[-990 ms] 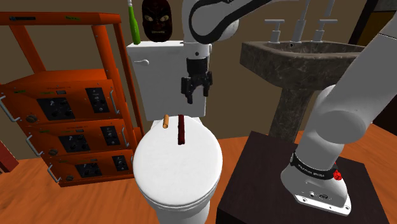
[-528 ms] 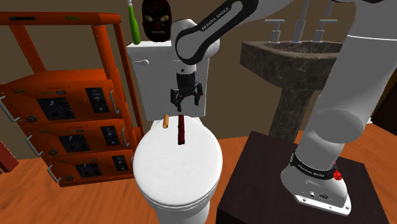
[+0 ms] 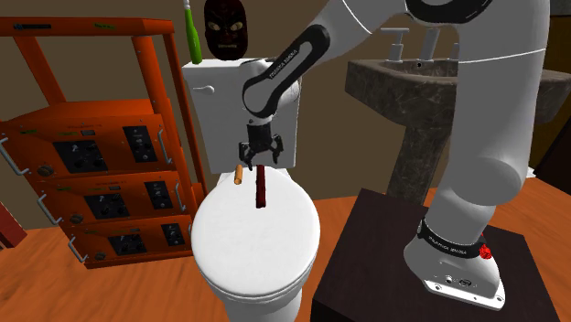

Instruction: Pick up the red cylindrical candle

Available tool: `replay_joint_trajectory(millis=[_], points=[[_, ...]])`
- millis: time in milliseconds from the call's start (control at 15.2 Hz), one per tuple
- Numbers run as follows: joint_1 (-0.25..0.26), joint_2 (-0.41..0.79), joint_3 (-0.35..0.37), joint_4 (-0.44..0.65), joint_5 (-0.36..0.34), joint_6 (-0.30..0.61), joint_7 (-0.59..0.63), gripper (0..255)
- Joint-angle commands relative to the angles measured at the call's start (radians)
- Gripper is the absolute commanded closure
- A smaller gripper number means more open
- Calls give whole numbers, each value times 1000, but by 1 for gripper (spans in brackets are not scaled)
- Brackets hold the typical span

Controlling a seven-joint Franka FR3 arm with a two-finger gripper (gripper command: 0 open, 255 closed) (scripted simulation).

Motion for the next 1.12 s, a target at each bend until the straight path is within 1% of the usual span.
replay_joint_trajectory(millis=[0, 330, 726, 792, 1056], points=[[2, 78, -17, 60, -15, 16, 45, 0], [3, 251, -64, 197, -30, 47, 133, 0], [-5, 457, -116, 389, -23, 55, 218, 0], [-7, 477, -121, 409, -21, 55, 225, 0], [-5, 518, -123, 420, -23, 85, 227, 0]])
